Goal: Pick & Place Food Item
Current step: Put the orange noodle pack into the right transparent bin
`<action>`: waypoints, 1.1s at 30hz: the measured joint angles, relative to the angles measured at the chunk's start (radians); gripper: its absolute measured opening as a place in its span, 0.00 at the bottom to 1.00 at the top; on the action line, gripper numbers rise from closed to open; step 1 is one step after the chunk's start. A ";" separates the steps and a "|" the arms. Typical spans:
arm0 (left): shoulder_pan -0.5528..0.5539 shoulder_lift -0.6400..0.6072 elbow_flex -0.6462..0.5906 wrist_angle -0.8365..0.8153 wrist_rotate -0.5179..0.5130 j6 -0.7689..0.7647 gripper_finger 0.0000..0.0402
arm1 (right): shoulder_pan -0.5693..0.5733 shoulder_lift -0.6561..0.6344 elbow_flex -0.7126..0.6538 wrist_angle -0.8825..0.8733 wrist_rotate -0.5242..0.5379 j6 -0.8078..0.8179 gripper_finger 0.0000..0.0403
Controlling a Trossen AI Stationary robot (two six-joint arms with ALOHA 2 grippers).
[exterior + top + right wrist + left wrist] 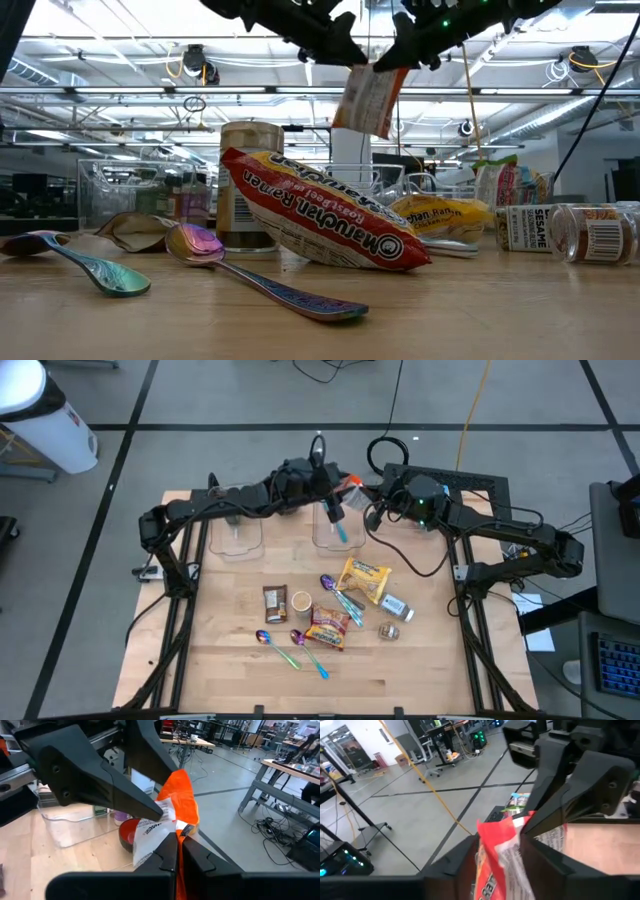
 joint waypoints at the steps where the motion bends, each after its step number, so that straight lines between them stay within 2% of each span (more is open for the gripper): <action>1: 0.002 0.000 0.000 0.002 0.000 -0.001 0.47 | 0.000 0.000 0.000 0.000 0.001 -0.001 0.00; 5: 0.007 -0.025 0.000 -0.004 -0.002 0.004 0.59 | -0.013 -0.002 0.000 0.000 0.002 0.002 0.00; 9: 0.007 -0.090 0.000 -0.050 -0.008 0.025 0.65 | -0.043 -0.021 0.000 0.000 0.002 0.031 0.00; 18: 0.034 -0.255 0.001 -0.376 -0.023 0.035 0.68 | -0.118 -0.099 -0.001 -0.027 0.008 0.110 0.00; 20: 0.049 -0.273 -0.004 -0.436 0.015 0.009 0.68 | -0.138 -0.114 -0.001 -0.053 0.029 0.135 0.00; 22: 0.070 -0.294 -0.040 -0.454 0.094 -0.017 0.68 | -0.157 -0.127 -0.001 -0.087 0.057 0.147 0.00; 26: 0.092 -0.339 -0.174 -0.370 0.217 -0.050 0.68 | -0.186 -0.154 -0.004 -0.157 0.116 0.181 0.00; 33: 0.094 -0.415 -0.483 -0.046 0.239 -0.105 0.68 | -0.190 -0.233 -0.106 -0.141 0.220 0.259 0.00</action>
